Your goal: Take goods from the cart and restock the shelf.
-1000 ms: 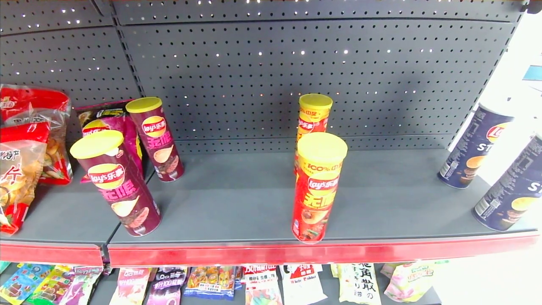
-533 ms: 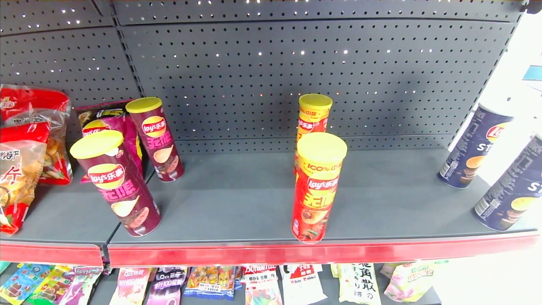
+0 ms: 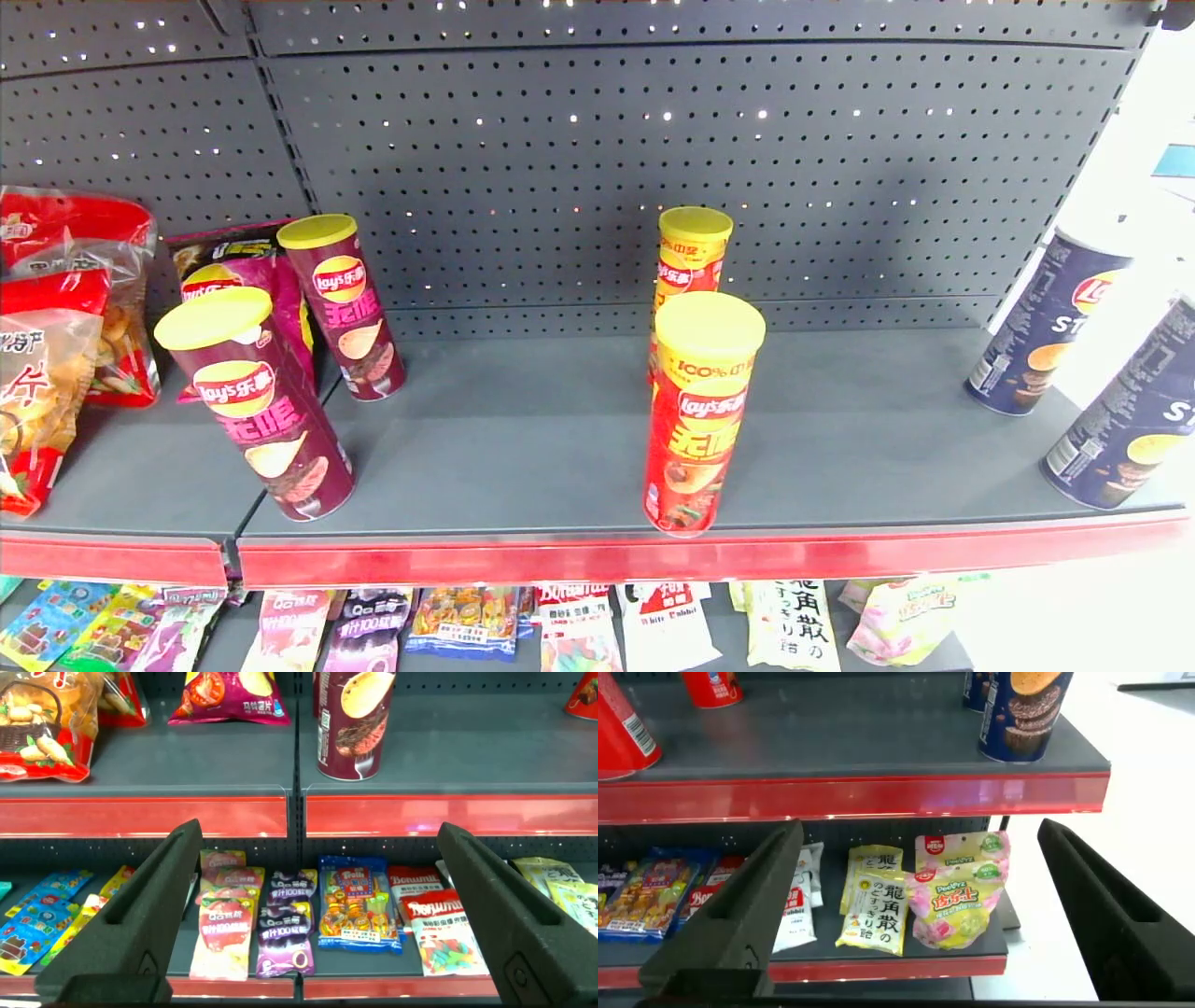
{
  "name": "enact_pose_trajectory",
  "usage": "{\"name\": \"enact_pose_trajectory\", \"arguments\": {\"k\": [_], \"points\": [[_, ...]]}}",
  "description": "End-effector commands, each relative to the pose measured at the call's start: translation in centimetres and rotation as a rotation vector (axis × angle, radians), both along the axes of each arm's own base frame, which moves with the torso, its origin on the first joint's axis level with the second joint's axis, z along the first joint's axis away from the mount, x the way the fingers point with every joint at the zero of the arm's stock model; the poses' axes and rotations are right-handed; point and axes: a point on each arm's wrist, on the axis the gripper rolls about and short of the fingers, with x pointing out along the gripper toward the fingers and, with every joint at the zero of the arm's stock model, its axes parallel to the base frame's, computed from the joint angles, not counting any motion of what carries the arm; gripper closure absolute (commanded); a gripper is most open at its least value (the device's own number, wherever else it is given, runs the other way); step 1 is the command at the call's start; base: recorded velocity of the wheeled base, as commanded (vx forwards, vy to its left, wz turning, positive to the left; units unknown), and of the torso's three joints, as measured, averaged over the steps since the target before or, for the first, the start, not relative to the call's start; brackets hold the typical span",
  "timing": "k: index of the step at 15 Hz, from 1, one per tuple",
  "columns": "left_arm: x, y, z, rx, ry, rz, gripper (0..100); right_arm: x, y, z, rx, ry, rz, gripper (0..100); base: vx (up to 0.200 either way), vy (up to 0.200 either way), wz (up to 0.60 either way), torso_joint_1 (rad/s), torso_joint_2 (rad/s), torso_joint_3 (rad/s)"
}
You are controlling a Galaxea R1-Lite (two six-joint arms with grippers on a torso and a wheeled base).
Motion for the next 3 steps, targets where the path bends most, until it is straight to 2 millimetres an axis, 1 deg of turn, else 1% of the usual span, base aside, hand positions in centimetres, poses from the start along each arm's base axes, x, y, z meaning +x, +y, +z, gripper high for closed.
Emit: {"name": "enact_pose_trajectory", "arguments": {"k": [1,3], "points": [[0.0,0.0,0.0,0.0,0.0,0.0,0,0.01,0.0,-0.01,-0.001,0.0,0.0,0,0.0,0.0,0.0,0.0,0.0,0.0],[0.0,0.0,0.0,0.0,0.0,0.0,0,0.01,0.0,-0.03,-0.001,0.001,0.0,0,0.0,0.0,0.0,0.0,0.0,0.0]]}}
